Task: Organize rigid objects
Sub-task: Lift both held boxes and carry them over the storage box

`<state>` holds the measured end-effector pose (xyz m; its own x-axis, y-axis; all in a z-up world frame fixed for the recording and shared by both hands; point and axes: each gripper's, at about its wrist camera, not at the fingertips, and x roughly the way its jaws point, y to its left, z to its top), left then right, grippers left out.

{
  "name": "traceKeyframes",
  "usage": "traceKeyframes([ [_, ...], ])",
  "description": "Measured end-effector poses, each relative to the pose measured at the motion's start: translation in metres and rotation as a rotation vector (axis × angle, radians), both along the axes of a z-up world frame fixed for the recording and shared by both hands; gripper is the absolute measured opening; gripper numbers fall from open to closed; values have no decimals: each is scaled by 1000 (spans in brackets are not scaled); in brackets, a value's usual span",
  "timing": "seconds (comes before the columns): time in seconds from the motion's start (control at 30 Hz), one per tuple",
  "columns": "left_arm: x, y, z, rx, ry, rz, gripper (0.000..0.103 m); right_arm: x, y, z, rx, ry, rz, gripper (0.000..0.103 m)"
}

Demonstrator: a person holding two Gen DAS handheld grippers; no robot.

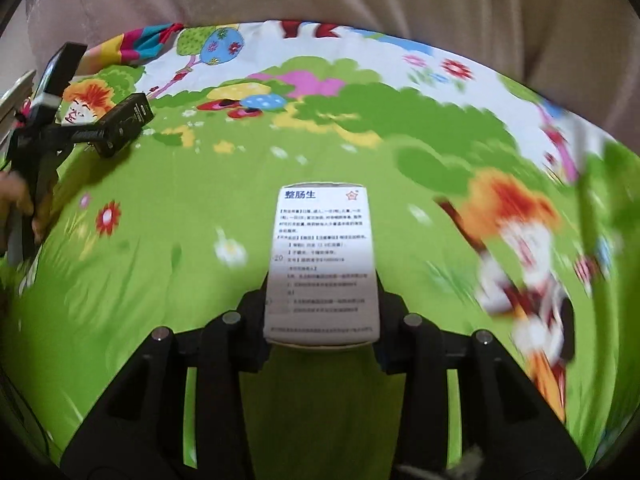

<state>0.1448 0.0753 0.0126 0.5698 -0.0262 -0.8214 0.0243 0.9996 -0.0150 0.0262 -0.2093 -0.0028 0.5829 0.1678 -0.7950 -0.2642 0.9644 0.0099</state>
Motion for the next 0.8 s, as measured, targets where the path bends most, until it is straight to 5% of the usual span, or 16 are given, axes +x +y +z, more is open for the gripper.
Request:
traceKeyframes([
  [0.07,-23,-19,1,-51,-6,-49,39,-8,-10,1,25,-8,-18,44],
  [0.33,-125,-114,-1,54,-87,-186,40,-1,-5,-1,27,-7,-19,45],
  [0.43,-126,-119,-2,79,-92,-195,40,-2,-8,-2,26,-9,-18,45],
  [0.57,-122,-106,-2,-1,-74,-182,41,-1,-8,-3,22,-8,-21,53],
  [0.8,-124,-114,-2,63,-86,-177,41,2,-4,-4,-1,-11,-16,59],
])
